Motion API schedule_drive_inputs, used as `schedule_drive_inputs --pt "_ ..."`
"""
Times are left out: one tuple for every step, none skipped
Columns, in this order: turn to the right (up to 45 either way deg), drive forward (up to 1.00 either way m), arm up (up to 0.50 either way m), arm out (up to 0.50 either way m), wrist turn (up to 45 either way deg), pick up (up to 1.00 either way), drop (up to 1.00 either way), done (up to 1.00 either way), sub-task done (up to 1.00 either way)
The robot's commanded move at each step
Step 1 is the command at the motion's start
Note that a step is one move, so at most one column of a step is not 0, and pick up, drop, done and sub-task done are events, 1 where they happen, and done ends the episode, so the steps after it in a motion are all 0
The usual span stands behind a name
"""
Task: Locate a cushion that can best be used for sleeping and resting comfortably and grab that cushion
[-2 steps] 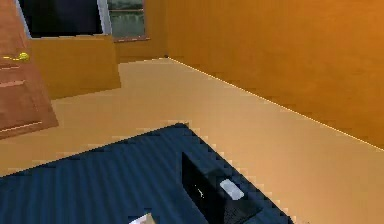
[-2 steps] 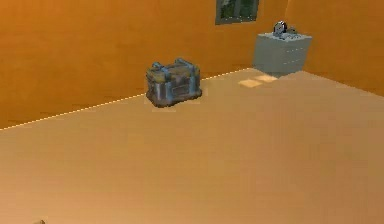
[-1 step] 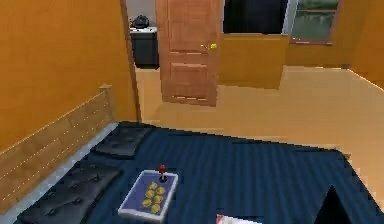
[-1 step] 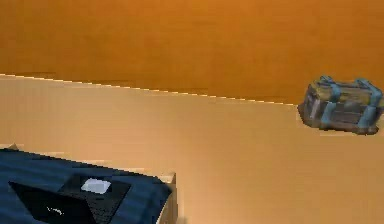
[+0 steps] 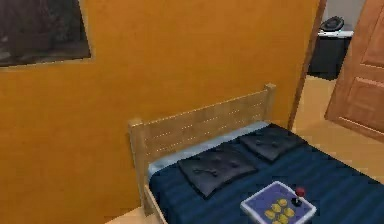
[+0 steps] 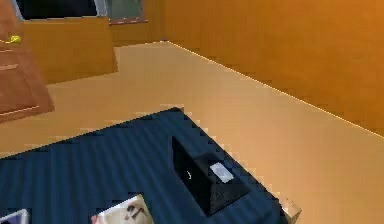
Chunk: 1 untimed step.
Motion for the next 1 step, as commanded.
schedule_drive_inputs --pt "-45.0 0.0 0.0 0.0 0.0 0.0 0.0 0.0 0.0"
